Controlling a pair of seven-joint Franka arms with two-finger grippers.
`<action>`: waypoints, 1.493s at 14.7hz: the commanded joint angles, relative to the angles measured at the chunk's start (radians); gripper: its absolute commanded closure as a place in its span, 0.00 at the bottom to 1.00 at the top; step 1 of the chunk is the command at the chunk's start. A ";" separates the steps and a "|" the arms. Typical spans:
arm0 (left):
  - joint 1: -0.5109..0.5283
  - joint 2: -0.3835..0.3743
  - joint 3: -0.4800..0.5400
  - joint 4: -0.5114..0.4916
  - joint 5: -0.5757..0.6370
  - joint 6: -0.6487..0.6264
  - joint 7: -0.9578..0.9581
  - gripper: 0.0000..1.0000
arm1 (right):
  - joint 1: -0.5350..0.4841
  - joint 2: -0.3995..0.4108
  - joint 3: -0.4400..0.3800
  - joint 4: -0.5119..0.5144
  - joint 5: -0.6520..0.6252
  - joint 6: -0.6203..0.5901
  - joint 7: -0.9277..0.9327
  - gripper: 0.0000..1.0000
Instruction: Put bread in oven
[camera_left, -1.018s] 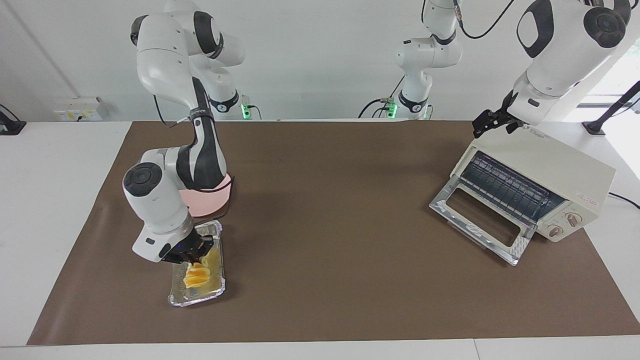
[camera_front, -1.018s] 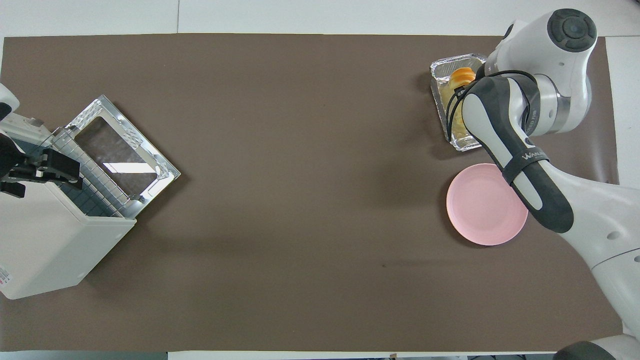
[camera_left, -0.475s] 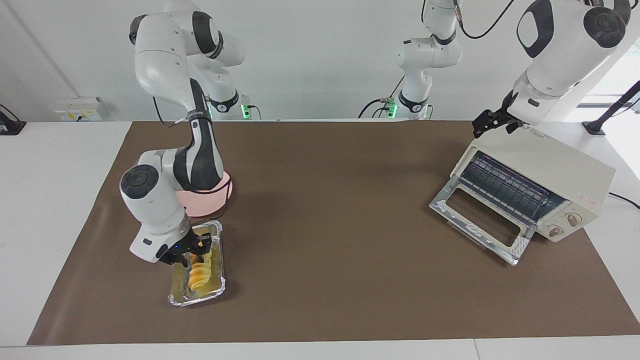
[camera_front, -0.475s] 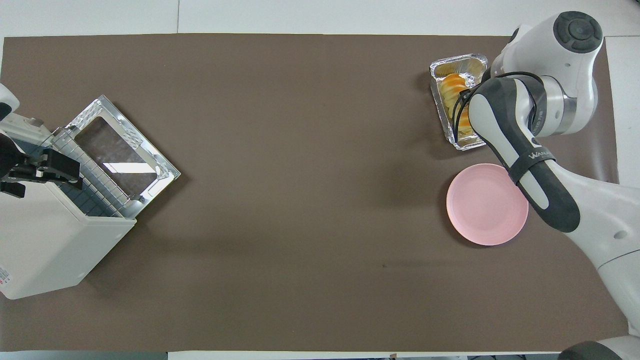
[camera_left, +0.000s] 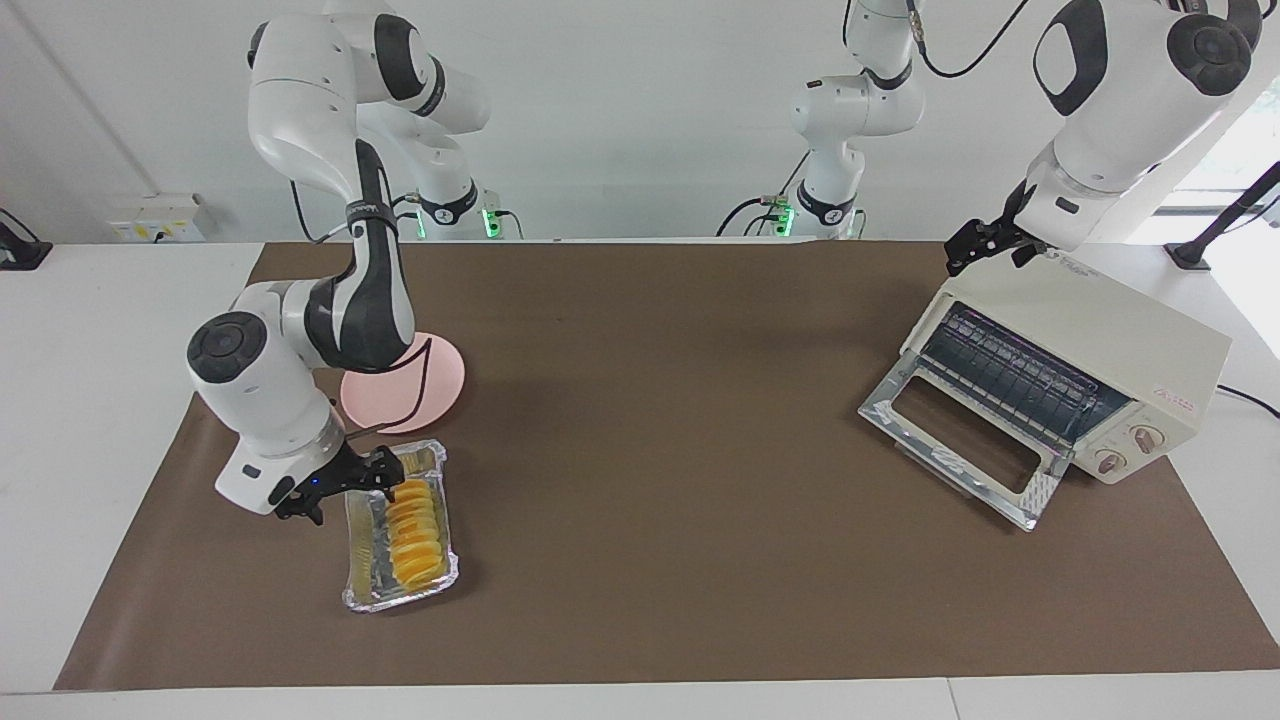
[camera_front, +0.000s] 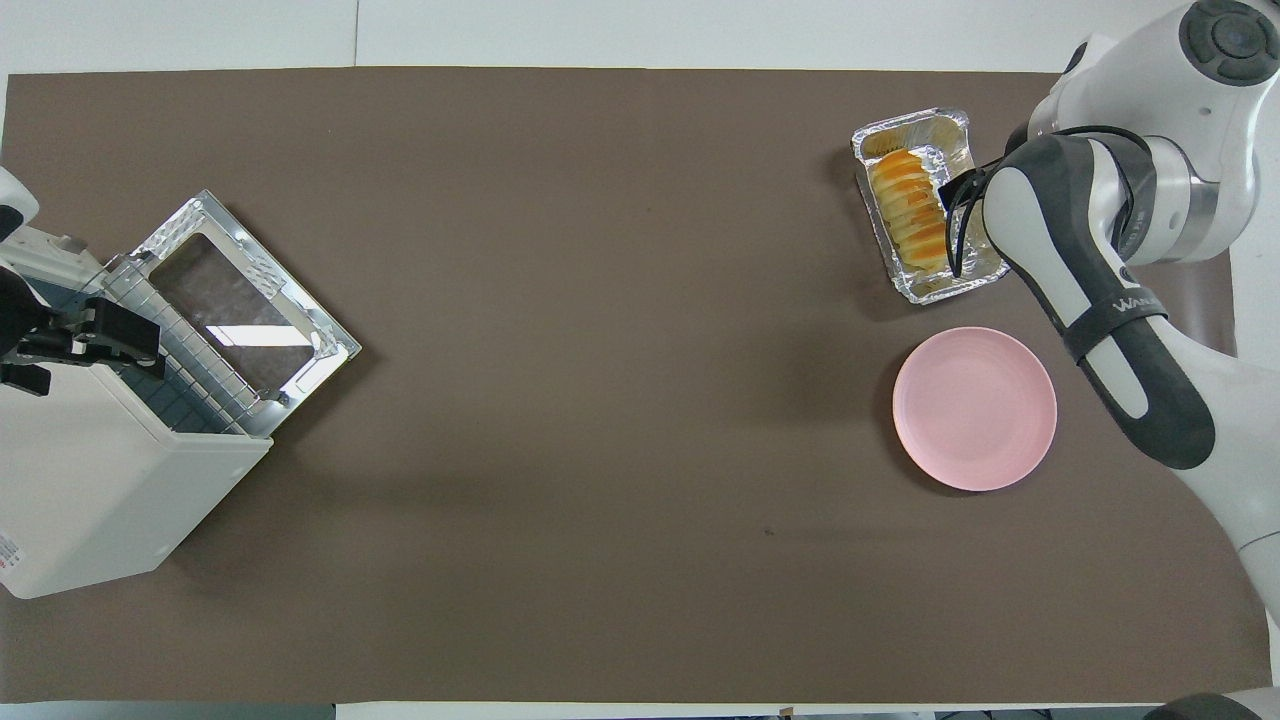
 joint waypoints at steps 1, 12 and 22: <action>0.010 -0.028 -0.005 -0.030 -0.016 0.017 0.001 0.00 | -0.024 0.007 0.006 -0.027 -0.021 0.074 -0.046 0.00; 0.010 -0.028 -0.005 -0.030 -0.016 0.017 0.001 0.00 | -0.030 0.047 0.007 -0.079 -0.058 0.188 -0.078 1.00; 0.010 -0.028 -0.005 -0.030 -0.016 0.017 0.003 0.00 | -0.035 0.030 0.013 -0.033 -0.009 0.082 -0.060 1.00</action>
